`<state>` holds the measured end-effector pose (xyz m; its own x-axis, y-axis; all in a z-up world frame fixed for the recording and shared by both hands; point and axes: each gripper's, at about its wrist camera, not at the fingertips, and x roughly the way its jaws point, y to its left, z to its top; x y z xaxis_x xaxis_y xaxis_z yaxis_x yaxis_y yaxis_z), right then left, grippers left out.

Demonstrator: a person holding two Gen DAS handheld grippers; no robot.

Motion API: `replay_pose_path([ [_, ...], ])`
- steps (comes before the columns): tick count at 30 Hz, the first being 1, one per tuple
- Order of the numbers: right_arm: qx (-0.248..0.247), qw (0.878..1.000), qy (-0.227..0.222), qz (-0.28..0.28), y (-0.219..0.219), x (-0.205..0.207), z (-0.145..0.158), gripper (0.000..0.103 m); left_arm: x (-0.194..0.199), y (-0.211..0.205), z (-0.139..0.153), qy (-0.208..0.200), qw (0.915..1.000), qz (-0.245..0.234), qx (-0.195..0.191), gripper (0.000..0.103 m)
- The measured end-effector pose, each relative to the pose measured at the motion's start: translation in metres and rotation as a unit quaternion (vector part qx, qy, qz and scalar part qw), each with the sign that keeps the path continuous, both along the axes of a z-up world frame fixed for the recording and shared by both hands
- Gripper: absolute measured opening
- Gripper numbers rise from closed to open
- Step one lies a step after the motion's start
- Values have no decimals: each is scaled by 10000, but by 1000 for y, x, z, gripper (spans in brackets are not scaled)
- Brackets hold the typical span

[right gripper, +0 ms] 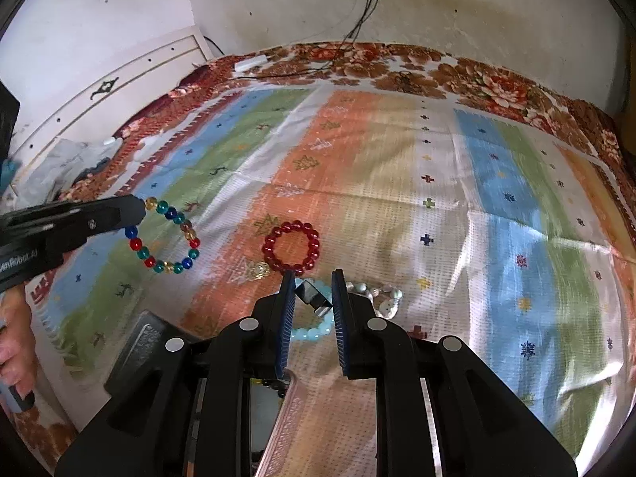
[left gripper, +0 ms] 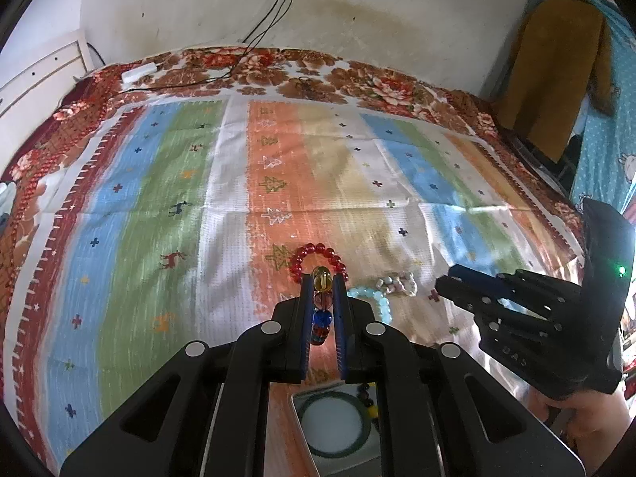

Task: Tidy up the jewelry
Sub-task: 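Lift both bracelets and carry them toward the silver tin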

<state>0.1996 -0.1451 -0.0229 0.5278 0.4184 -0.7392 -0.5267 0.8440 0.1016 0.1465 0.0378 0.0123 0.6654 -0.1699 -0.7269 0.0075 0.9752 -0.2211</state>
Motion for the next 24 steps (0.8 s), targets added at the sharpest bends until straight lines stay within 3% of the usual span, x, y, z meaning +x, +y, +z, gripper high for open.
replay_pose_path([
  [12,94,9996,-120,229,5,-28,5,19,-35,-5,12,-230,9996,-95,-130,9],
  [24,47,9985,37,549,9,-63,0,19,-68,-15,-5,-65,9998,-184,-61,9],
])
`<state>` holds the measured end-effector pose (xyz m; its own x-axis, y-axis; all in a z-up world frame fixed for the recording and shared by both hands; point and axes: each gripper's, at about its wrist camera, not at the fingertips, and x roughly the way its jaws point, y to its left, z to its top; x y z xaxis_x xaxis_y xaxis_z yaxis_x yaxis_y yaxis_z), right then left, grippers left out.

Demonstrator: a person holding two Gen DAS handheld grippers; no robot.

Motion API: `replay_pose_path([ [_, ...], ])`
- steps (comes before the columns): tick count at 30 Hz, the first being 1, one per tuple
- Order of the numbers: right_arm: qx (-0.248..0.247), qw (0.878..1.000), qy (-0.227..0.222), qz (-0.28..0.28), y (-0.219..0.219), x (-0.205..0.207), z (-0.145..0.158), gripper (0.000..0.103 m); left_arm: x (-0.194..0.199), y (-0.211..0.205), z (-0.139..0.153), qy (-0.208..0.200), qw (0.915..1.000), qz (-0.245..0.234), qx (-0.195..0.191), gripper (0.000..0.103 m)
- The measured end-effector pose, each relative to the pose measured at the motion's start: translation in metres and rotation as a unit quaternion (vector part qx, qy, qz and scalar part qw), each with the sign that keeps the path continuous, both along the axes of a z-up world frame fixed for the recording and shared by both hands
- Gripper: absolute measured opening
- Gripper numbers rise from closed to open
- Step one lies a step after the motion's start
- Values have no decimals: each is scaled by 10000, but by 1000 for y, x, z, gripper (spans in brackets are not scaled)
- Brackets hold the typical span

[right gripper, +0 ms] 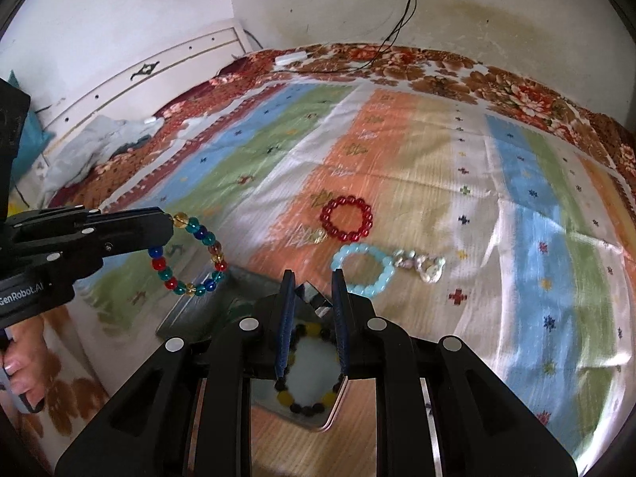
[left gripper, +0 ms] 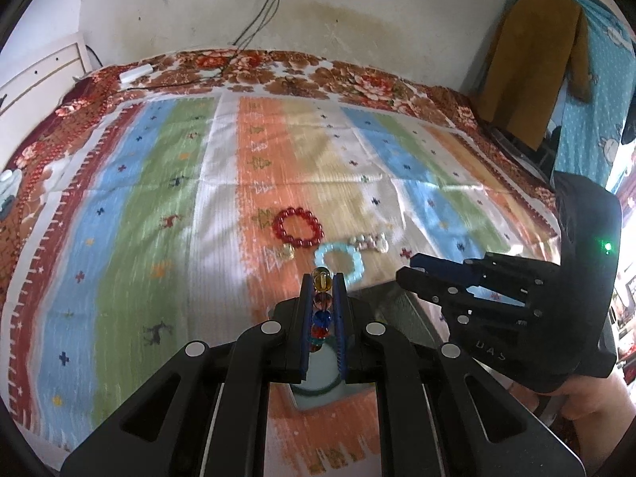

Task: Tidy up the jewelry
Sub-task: 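Lift both bracelets and carry them toward the silver tin, then open both tools to drop the bracelets into the silver tin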

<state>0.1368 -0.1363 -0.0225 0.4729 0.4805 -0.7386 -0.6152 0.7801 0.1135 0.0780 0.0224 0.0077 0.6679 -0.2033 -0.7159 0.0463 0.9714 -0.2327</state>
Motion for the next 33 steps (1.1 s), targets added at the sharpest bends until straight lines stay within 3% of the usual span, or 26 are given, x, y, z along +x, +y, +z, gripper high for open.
replay_pose_path([
  [4,5,9999,79,108,1,-8,-3,19,-5,-3,-7,101,9999,-29,12,9],
  [9,227,9977,584,242,-2,-7,-10,19,-4,0,-15,262,9996,-28,-95,9],
  [10,192,9977,612,197,-4,-5,-11,20,-3,3,-16,294,9995,26,-104,15],
  [11,184,9977,637,171,-5,-5,-12,22,-3,5,-17,311,9994,80,-123,24],
  [14,208,9975,669,59,-10,0,-12,48,-1,16,-20,325,9989,261,-233,27],
  [20,283,9975,645,-114,-19,9,-9,50,8,33,-30,462,9971,542,-251,29],
  [33,208,9958,712,-532,-37,46,-14,52,38,29,-39,585,9973,440,50,37],
])
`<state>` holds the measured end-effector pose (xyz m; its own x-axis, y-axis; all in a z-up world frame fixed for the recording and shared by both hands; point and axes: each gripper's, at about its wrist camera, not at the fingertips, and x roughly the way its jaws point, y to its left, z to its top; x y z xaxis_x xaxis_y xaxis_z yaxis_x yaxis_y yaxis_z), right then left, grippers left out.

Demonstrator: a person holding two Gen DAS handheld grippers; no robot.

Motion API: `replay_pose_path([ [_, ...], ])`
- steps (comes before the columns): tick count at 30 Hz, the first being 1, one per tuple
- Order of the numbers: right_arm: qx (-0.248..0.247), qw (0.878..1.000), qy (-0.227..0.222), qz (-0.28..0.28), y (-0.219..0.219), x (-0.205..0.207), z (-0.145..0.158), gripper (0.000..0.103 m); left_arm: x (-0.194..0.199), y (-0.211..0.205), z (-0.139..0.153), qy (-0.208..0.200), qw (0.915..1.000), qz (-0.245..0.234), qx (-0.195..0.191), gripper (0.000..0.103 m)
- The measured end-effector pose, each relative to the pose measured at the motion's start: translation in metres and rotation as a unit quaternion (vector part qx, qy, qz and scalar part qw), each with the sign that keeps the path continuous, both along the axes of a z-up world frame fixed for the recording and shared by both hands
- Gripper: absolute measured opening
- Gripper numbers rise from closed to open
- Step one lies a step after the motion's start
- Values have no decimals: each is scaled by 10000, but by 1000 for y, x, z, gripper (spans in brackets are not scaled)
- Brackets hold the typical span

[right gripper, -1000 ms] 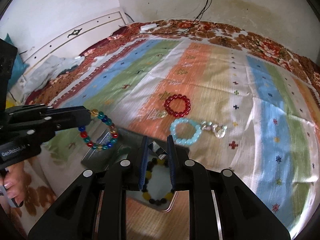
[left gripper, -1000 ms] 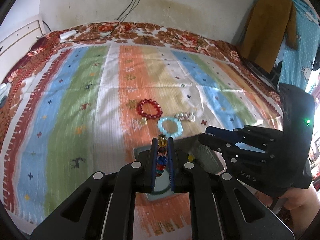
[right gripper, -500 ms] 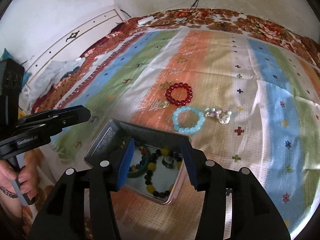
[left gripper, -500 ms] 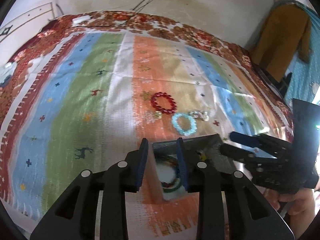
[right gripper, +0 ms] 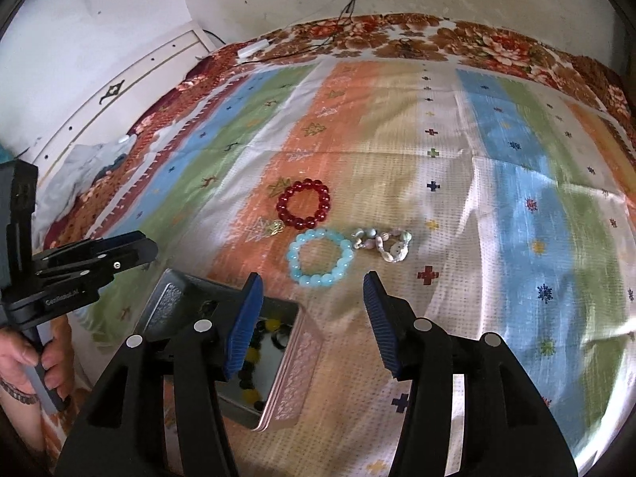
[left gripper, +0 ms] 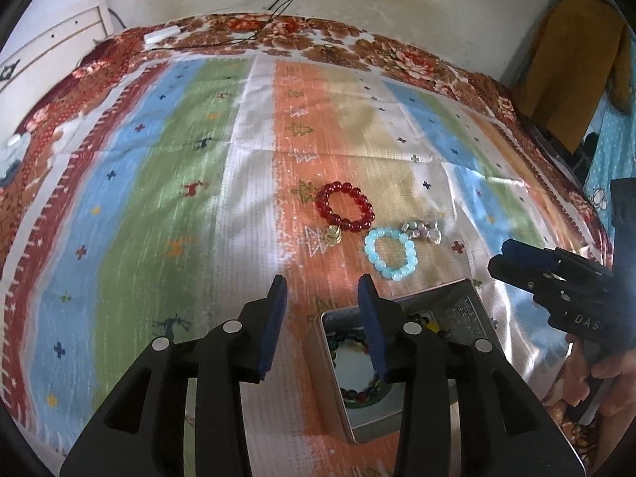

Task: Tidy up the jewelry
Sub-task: 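Open both tools to drop the bracelets into the silver tin, then move the left tool to the gold charm while the right tool reaches the white charm strand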

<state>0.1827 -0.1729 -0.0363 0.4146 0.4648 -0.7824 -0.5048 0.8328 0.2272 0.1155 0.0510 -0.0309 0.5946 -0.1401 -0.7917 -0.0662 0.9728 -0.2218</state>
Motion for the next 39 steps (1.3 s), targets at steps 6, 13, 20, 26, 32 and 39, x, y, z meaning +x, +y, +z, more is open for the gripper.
replay_pose_path([
  [6,-119,9998,80,-99,-1,18,-4,52,15,1,-6,152,9999,-7,47,38],
  [13,-347,9993,142,-92,4,28,-11,52,42,-4,-15,332,9992,-123,180,44],
  [20,-442,9982,380,-141,1,41,-21,52,68,-9,-29,609,9972,-278,331,48],
  [26,-470,9975,505,-150,2,49,-25,52,79,-8,-37,785,9960,-368,211,52],
  [32,-400,9964,712,-225,-1,61,-31,52,91,-9,-45,922,9946,-432,200,56],
  [39,-409,9945,920,-293,-3,74,-40,52,104,-7,-51,1044,9932,-500,89,57],
])
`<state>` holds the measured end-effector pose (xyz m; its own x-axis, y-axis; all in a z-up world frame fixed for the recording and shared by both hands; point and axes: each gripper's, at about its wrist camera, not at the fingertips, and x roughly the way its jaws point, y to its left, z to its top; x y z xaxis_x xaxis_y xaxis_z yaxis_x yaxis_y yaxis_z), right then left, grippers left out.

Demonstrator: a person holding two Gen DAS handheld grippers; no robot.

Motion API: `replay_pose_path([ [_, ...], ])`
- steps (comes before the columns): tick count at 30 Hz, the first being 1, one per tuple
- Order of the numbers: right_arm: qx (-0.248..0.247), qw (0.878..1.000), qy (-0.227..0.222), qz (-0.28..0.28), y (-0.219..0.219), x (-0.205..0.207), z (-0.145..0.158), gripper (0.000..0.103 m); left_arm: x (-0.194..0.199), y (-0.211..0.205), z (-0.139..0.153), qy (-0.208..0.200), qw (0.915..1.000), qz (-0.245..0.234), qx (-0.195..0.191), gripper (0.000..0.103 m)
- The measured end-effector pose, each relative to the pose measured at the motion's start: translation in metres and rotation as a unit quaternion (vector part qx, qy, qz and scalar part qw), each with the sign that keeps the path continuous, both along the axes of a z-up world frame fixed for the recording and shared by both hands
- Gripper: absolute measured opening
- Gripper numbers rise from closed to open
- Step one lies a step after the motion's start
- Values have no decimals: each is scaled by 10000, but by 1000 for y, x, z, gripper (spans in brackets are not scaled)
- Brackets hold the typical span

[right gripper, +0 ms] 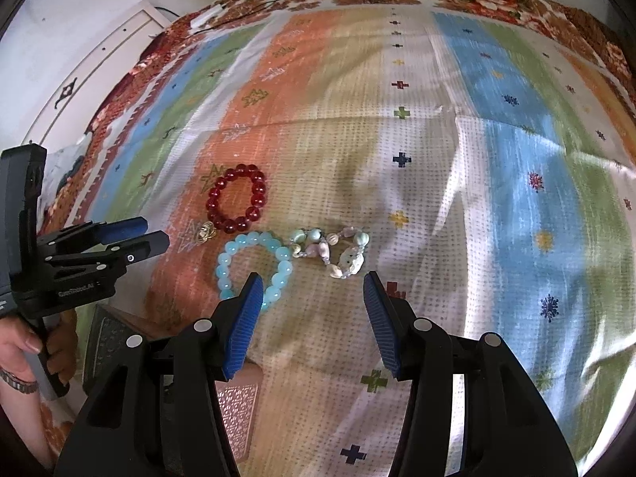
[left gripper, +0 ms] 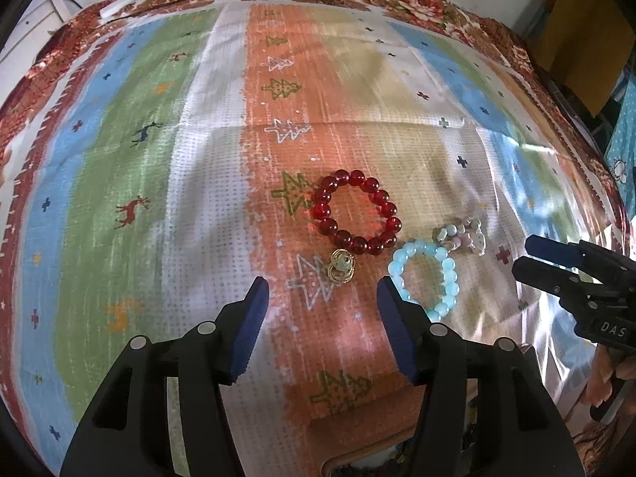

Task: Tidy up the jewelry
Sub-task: 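Move the left tool to the gold charm while the right tool reaches the white charm strand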

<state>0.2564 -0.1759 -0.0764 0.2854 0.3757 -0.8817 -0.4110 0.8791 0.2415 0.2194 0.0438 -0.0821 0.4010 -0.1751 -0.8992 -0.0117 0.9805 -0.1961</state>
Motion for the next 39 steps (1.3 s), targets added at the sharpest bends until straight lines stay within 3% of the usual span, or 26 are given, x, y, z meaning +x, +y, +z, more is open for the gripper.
replay_pose_path([
  [12,-234,9996,174,14,5,18,-16,52,15,-2,-10,168,9998,-139,38,58],
  [27,-412,9982,422,67,12,35,-36,52,28,-16,-21,322,9967,-561,481,60],
  [39,-590,9972,442,128,18,43,-42,52,42,-21,-30,494,9935,-817,613,57],
])
